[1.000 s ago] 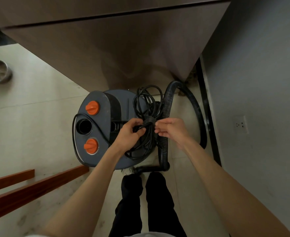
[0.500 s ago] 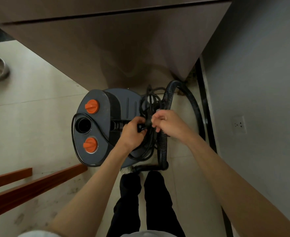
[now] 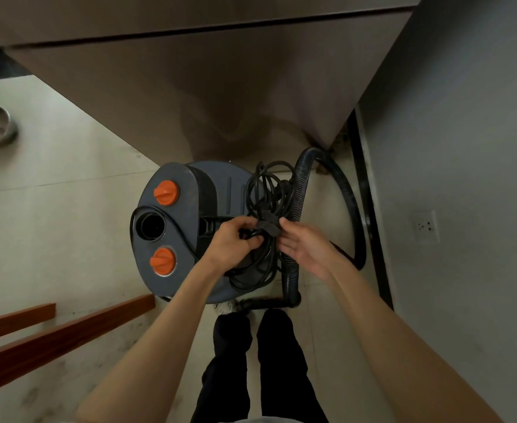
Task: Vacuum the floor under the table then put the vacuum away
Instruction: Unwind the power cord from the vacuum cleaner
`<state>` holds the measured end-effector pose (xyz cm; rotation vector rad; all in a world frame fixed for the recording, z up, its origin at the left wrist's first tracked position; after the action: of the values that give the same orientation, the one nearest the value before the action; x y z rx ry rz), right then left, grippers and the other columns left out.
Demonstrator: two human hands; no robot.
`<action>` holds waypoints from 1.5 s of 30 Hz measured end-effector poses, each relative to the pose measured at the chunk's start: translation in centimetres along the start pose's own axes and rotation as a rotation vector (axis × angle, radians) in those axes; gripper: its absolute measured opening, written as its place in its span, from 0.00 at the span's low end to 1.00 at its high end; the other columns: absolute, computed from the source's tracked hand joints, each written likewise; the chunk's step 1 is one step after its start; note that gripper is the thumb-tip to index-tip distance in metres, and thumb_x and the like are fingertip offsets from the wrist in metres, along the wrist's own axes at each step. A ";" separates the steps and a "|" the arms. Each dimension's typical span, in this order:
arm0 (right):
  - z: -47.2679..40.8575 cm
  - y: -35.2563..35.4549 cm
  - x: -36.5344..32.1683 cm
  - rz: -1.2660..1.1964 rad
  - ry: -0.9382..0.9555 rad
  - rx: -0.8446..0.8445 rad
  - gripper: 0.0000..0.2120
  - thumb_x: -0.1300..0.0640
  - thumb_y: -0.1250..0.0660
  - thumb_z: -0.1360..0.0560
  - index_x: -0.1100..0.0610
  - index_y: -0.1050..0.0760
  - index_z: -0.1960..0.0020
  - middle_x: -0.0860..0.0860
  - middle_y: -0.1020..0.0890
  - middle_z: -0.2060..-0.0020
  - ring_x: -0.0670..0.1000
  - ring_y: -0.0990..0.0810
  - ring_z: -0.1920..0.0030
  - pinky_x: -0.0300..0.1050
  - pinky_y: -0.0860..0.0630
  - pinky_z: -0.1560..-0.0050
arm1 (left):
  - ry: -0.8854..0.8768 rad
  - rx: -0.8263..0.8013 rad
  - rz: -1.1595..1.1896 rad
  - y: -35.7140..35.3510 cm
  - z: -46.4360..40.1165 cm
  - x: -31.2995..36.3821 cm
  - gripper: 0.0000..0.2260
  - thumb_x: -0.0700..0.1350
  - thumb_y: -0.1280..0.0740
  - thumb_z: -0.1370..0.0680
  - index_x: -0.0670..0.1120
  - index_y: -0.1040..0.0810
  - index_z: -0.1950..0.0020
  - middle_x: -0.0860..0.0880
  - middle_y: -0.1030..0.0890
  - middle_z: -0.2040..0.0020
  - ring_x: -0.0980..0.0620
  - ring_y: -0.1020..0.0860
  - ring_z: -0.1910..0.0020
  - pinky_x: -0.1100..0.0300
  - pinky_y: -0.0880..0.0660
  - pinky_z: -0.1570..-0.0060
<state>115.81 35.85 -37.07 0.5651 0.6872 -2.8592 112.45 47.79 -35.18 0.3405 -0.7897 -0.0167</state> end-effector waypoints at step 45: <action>0.0 0.1 -0.2 0.068 -0.009 0.139 0.13 0.54 0.33 0.24 0.59 0.23 0.42 0.54 0.16 0.56 0.50 0.17 0.58 0.42 0.23 0.62 | -0.032 0.008 0.220 1.6 0.9 1.9 0.19 0.33 0.37 0.23 0.45 0.30 0.33 0.52 0.26 0.54 0.50 0.24 0.52 0.59 0.23 0.49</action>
<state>116.05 35.74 -37.00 0.5819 0.4613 -2.8591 112.95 48.80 -32.78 0.2603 -0.8553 0.1874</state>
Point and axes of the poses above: each hand's wrist, its own z-axis away from the middle knuckle, its own y-axis out of the back of the hand, x = y × z, the point moved 10 cm from there along -z, towards the middle knuckle
